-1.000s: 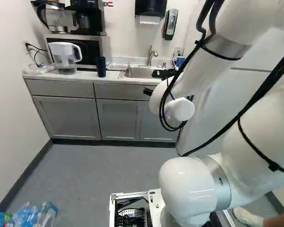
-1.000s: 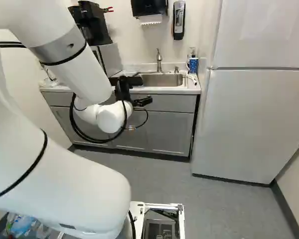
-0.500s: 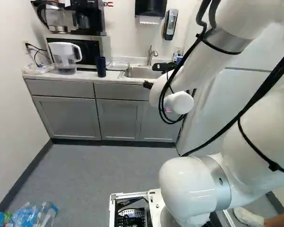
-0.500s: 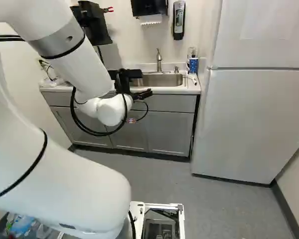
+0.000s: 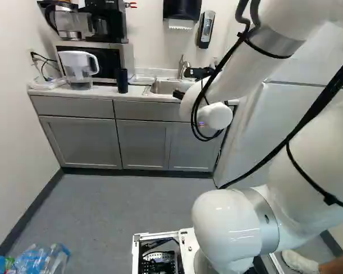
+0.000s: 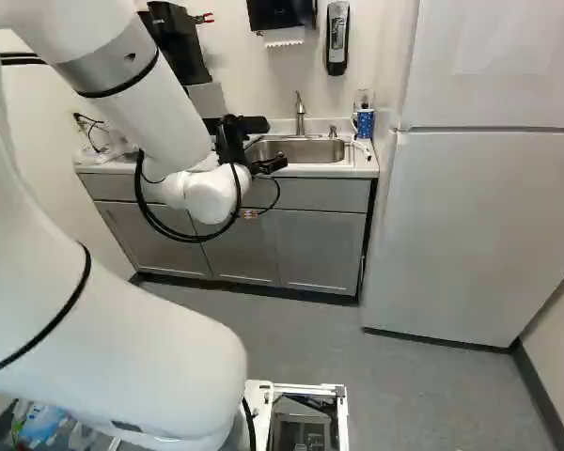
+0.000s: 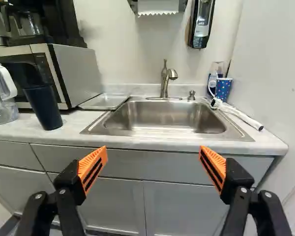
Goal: Rinse the cup and place it in the tray
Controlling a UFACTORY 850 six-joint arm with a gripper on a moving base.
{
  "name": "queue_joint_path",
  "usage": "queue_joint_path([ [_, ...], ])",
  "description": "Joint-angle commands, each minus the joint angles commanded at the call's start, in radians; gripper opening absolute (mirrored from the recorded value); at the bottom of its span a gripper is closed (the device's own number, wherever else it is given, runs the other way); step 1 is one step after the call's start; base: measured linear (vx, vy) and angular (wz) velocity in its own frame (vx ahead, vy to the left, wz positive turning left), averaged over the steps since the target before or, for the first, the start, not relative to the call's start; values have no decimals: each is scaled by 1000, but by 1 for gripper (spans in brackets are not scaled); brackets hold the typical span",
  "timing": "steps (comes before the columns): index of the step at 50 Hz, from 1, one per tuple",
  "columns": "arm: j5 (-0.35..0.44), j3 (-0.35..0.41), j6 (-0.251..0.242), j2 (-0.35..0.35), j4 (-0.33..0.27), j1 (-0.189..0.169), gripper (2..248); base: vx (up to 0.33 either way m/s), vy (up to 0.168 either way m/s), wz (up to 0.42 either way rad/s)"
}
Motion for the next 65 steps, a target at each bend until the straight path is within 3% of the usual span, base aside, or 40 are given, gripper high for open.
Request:
queue_joint_path([
  [65, -99, -188, 0, -46, 0, 2, 247, 0, 0, 0],
])
